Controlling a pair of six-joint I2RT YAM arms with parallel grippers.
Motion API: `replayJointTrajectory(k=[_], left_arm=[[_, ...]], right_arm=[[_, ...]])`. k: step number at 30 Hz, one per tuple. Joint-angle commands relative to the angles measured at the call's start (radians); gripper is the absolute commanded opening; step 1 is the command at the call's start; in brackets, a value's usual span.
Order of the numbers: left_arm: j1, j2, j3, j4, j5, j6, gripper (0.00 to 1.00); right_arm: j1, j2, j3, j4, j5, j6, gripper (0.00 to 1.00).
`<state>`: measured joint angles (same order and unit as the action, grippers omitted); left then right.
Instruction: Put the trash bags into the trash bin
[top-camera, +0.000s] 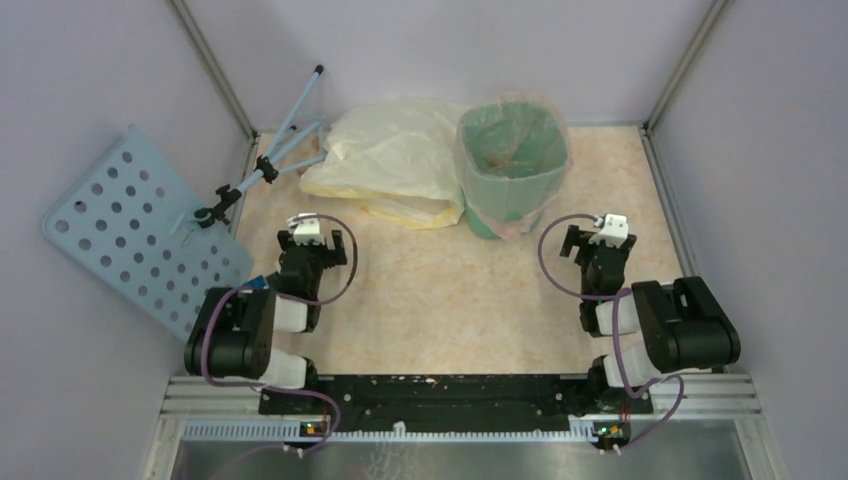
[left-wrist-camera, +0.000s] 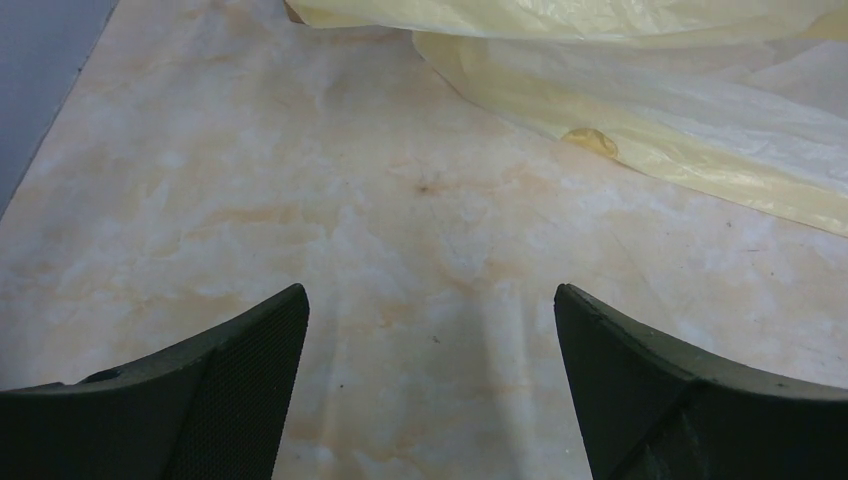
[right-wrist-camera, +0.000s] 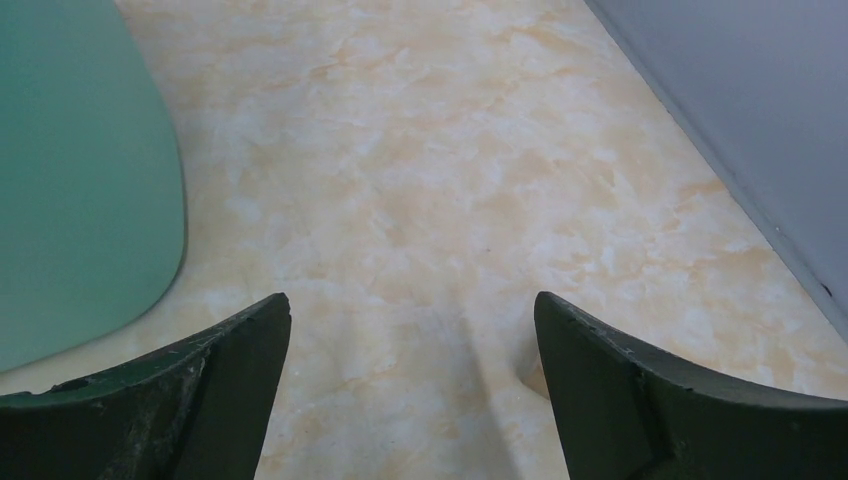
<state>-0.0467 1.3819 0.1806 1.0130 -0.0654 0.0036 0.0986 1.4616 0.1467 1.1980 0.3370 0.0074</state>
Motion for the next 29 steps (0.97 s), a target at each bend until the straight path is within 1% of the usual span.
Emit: replayJointTrajectory(k=[1, 2, 4, 5, 7, 8, 13, 29], left_arm=[[0.011, 0.175, 0.043, 0.270, 0.096, 0.051, 0.96], [0.011, 0.216, 0.049, 0.304, 0.124, 0.065, 0.97], [0.013, 0.179, 0.114, 0.111, 0.129, 0.053, 0.99], [0.011, 0.180, 0.117, 0.091, 0.132, 0.058, 0.99], [0.011, 0.203, 0.093, 0.182, 0.131, 0.070, 0.99], [0.011, 0.202, 0.088, 0.197, 0.131, 0.072, 0.99], [0.011, 0.175, 0.113, 0.099, 0.146, 0.066, 0.99], [0.011, 0.181, 0.115, 0.104, 0.148, 0.073, 0.99]], right_arm=[[-0.006, 0.003, 0.022, 0.065, -0.028, 0.001, 0.91], [-0.005, 0.002, 0.022, 0.062, -0.028, 0.002, 0.91], [-0.005, 0.003, 0.022, 0.066, -0.028, 0.001, 0.91], [-0.006, 0.002, 0.022, 0.065, -0.028, 0.001, 0.92], [-0.007, 0.002, 0.022, 0.066, -0.029, 0.001, 0.92], [-0.005, 0.002, 0.022, 0.065, -0.029, 0.001, 0.92], [-0.005, 0.003, 0.022, 0.066, -0.029, 0.002, 0.92], [-0.007, 0.003, 0.022, 0.065, -0.028, 0.002, 0.93]])
